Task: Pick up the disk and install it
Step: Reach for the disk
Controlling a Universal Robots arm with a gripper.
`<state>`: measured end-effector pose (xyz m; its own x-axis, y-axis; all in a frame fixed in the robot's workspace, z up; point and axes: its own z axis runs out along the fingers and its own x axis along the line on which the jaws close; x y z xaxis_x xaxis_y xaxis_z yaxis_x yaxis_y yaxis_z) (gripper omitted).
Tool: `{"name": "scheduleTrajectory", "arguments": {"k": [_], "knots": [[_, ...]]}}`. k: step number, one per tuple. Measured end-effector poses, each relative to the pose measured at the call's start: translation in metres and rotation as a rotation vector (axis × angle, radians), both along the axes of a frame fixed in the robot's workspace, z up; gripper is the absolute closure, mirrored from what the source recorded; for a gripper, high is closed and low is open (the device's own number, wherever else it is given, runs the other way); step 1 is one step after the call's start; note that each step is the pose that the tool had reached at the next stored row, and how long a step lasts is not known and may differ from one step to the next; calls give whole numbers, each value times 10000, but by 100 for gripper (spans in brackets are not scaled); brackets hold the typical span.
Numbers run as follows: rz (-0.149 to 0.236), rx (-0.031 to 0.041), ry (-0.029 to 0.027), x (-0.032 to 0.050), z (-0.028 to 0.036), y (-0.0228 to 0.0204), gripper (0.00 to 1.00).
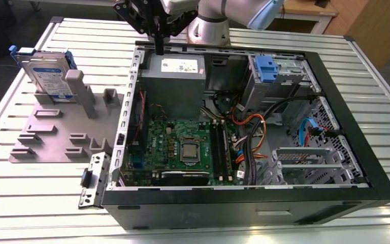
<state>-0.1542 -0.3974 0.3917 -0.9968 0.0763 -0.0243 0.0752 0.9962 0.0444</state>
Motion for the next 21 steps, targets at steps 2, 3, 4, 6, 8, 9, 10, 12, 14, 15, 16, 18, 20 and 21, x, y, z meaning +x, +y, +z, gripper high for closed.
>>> {"name": "scheduleTrajectory", "arguments": {"k": [2,3,4,6,8,9,10,12,14,15,16,18,20,21], "knots": [[1,-1,3,-12,-1,1,89],[1,0,5,-18,-2,1,89],[1,0,7,-24,-3,2,89],[1,-1,11,-34,-4,2,89],[1,0,13,-48,-6,3,89],[1,-1,14,-54,-6,3,89],[1,0,15,-60,-7,3,89],[1,0,16,-73,-8,4,89],[1,0,18,-85,-10,4,89],[0,0,19,-92,-11,4,89],[0,-1,21,-97,-11,4,89],[1,0,22,-109,-13,5,89],[0,0,24,-122,-15,5,89],[0,0,25,-128,-16,5,89]]}}
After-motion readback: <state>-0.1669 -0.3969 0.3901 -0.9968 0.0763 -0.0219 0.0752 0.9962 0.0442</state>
